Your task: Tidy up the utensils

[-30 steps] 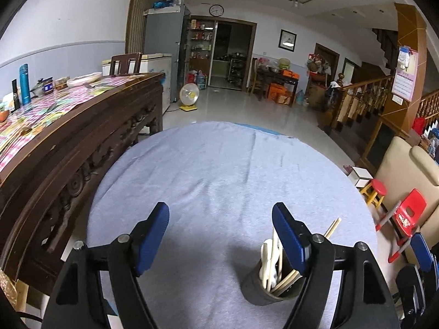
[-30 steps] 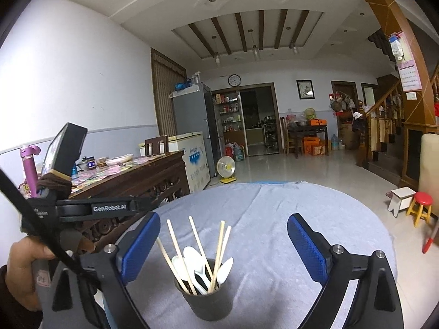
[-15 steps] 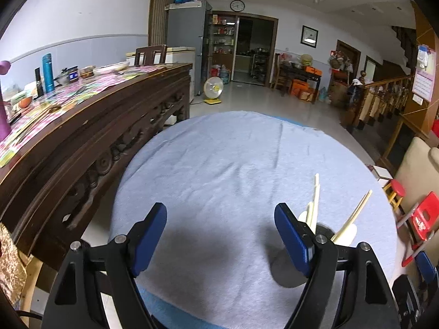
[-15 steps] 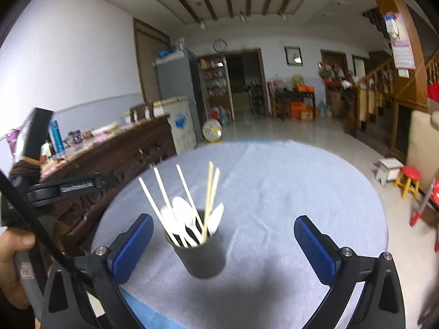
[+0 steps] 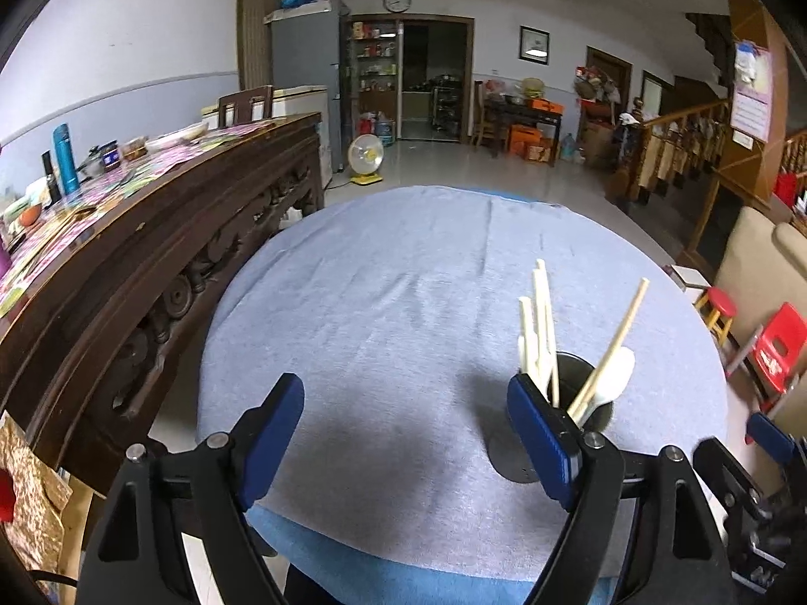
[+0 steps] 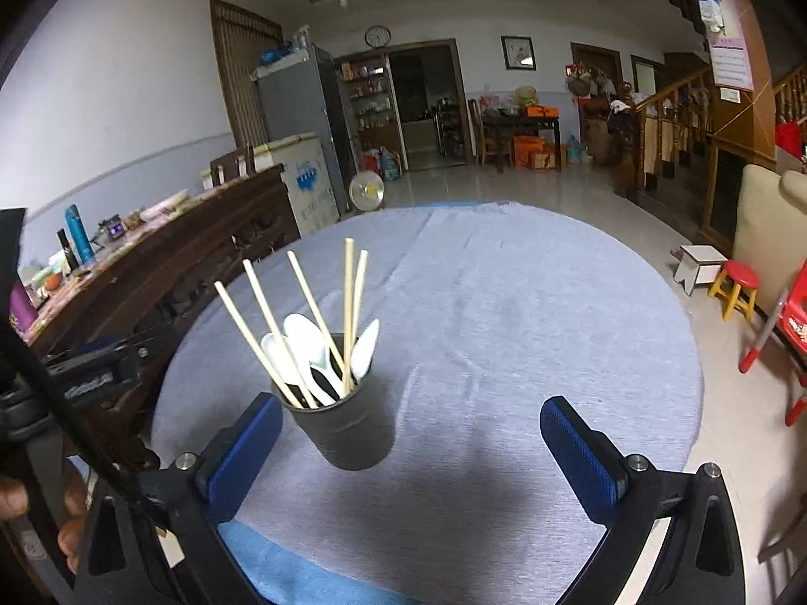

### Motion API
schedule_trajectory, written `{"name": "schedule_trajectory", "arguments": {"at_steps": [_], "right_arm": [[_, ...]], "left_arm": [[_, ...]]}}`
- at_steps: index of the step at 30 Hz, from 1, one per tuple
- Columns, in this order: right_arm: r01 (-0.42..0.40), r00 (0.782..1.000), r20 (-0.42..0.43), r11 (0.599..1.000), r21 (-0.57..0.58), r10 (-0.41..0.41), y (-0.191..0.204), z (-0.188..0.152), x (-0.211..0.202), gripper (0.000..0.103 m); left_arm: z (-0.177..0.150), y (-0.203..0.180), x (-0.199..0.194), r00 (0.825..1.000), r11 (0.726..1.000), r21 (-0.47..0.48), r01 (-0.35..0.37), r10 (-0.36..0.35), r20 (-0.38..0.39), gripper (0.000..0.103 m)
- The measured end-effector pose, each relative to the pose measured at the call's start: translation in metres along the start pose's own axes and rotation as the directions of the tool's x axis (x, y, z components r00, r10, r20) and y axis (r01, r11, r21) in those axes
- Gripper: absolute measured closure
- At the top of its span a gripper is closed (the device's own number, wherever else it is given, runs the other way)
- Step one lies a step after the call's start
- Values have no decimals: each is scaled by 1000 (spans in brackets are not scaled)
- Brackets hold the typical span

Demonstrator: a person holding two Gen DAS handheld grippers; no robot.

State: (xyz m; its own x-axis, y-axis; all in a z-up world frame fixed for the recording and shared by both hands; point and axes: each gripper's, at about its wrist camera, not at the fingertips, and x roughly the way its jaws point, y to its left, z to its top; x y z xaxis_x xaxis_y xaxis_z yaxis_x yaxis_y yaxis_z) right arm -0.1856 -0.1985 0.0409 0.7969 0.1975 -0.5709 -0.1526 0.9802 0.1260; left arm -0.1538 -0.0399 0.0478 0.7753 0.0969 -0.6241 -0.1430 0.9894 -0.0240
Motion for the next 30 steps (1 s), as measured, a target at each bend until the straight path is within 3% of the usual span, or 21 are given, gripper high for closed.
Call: {"name": "schedule_trajectory", "arguments": {"at_steps": [8, 30], "right_arm": [[-34, 999, -28, 999, -36, 33, 0, 9, 5, 0], [-31, 998, -51, 997, -69, 27, 3, 11, 18, 0]], "left_arm": [[-1, -5, 0, 1000, 1000, 14, 2, -2, -4, 19], [0, -8, 9, 1000, 999, 43, 3, -2, -20, 15]]}}
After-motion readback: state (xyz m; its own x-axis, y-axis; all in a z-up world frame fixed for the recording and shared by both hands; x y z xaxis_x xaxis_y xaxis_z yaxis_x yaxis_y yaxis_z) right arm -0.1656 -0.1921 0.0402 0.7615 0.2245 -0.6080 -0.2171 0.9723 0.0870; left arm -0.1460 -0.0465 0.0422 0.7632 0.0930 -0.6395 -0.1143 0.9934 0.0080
